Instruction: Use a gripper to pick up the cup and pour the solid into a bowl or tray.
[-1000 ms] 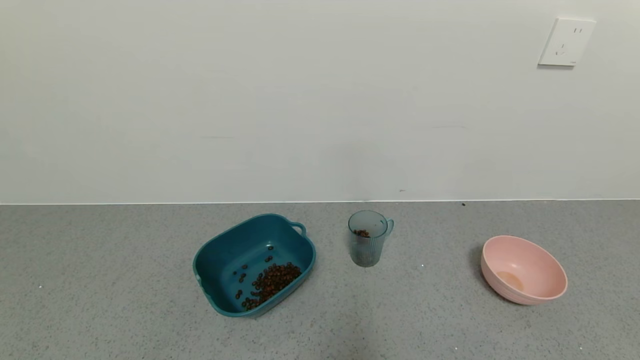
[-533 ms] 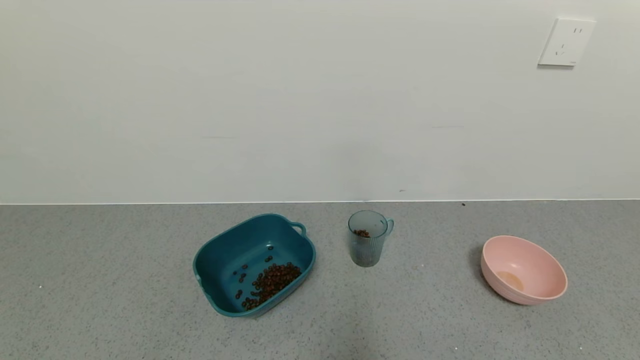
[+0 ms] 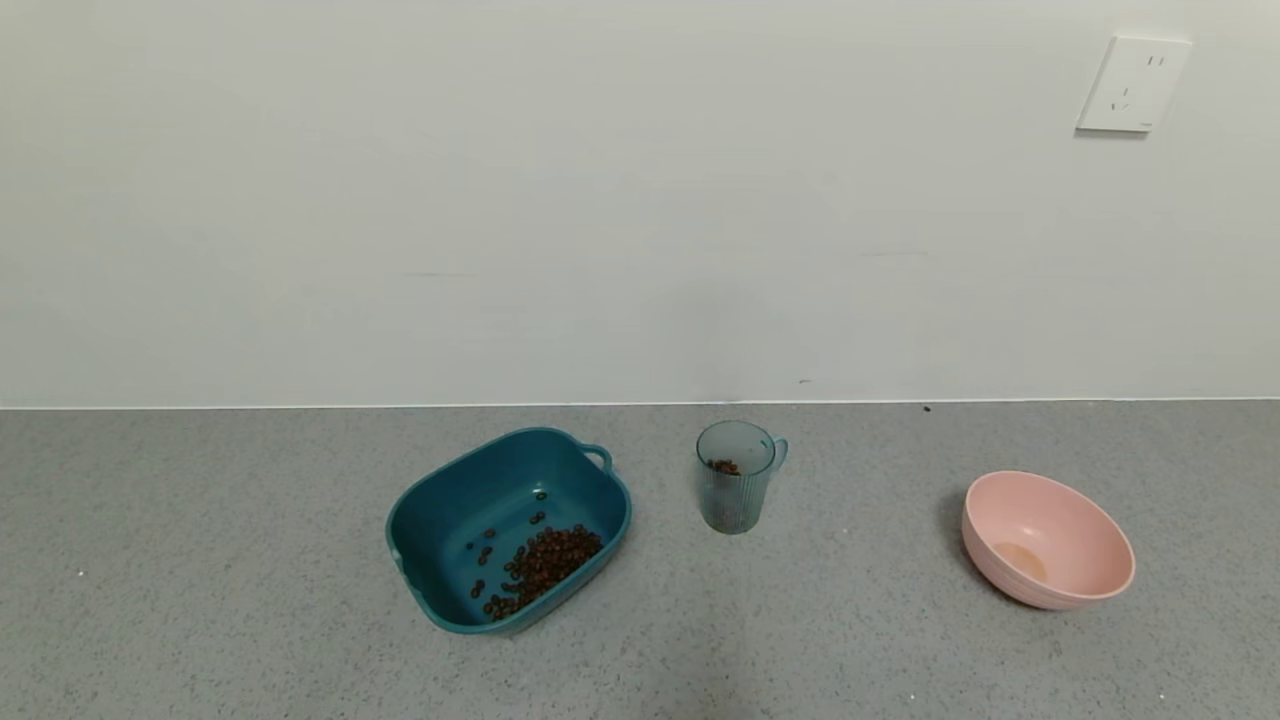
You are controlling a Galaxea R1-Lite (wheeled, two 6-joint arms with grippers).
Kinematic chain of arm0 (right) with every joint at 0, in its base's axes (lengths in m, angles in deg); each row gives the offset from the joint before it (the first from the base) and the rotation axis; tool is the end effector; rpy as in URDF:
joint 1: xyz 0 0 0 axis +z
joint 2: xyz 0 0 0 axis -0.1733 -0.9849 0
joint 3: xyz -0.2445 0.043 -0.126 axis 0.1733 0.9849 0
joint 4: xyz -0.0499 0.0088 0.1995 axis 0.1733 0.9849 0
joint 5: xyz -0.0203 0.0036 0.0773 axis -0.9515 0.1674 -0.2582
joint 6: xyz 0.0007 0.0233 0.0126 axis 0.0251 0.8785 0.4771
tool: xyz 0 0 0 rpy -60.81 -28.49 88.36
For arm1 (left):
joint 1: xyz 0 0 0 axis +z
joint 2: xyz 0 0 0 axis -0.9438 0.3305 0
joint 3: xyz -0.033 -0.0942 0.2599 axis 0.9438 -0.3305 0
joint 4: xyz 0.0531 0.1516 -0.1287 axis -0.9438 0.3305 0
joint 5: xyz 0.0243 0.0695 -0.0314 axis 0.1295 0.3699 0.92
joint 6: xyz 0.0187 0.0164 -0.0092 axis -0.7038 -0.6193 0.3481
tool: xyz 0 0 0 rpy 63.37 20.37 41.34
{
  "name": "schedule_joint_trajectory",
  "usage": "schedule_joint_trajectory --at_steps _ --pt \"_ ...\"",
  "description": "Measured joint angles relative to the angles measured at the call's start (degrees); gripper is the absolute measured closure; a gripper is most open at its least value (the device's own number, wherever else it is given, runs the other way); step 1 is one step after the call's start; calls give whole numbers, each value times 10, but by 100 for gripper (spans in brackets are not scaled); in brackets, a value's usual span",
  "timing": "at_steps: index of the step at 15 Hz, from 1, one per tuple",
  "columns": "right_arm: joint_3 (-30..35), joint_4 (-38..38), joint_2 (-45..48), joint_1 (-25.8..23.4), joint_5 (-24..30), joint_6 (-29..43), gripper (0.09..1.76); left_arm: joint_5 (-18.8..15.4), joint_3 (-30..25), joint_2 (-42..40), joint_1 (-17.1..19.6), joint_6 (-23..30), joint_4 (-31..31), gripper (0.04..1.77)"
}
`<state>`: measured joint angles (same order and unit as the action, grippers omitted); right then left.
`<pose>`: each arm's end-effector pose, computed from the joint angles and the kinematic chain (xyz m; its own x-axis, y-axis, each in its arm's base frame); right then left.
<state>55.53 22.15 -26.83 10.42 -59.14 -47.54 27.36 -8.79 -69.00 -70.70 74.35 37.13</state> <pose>0.0191 0.0008 0.0771 0.9995 0.0299 0.0078 -0.0297 0.9993 -0.0223 0.0197 0.0000 0.0754 1.0000 0.0000 0.0002 0.0000 1.0000 0.0017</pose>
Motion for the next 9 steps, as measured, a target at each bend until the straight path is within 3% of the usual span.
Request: schedule_joint_trajectory --at_steps 9 --pt "3 0 0 1 -4 10 15 0 0 0 0 0 0 6"
